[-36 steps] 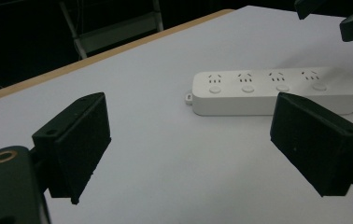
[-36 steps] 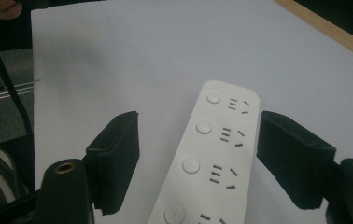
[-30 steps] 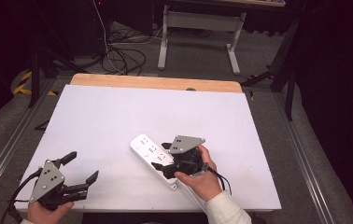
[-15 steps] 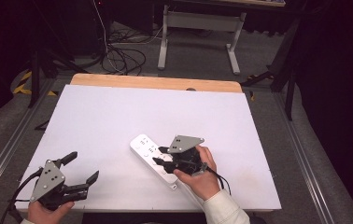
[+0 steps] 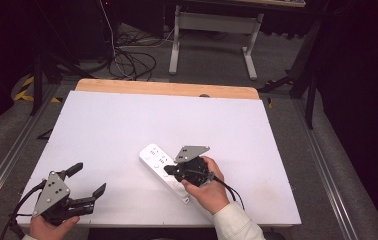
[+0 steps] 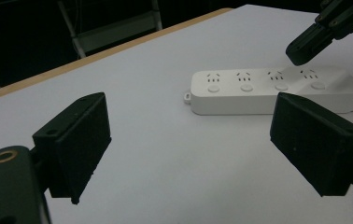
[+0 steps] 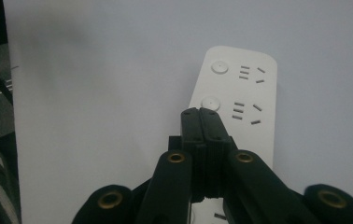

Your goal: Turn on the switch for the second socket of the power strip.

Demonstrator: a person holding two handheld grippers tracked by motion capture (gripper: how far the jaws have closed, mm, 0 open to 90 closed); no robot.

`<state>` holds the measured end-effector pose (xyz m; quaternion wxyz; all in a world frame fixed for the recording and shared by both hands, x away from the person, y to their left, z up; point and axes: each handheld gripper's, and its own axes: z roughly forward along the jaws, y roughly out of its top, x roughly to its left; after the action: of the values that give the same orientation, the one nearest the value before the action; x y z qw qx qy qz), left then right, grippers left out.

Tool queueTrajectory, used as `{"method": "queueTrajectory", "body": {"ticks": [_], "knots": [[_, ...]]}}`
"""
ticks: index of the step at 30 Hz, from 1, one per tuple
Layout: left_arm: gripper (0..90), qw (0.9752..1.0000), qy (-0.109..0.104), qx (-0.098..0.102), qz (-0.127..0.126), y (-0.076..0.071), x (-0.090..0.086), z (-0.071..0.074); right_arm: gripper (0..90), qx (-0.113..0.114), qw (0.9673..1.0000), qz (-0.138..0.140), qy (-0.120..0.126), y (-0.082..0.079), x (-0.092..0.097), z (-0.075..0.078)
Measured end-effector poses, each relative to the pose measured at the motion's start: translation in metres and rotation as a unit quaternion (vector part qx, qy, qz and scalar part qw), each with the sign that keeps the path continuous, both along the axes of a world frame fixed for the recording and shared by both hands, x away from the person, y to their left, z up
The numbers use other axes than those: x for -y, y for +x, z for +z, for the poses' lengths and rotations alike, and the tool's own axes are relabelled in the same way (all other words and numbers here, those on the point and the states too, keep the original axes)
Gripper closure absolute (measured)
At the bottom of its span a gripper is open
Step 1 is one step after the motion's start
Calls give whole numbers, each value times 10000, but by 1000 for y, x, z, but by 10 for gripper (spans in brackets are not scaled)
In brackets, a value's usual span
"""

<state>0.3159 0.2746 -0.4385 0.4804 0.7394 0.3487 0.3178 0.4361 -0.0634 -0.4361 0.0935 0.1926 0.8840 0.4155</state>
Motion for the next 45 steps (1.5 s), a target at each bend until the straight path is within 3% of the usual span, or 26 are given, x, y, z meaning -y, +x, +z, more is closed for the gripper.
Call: {"method": "queueTrajectory", "body": {"ticks": [23, 45], "knots": [[127, 10000, 7, -7, -24, 0, 0, 0, 900, 109, 9989, -100, -445, 4, -14, -20], [127, 10000, 2, -25, -22, 0, 1, 0, 900, 286, 9978, -102, -588, 0, -19, -23]]}}
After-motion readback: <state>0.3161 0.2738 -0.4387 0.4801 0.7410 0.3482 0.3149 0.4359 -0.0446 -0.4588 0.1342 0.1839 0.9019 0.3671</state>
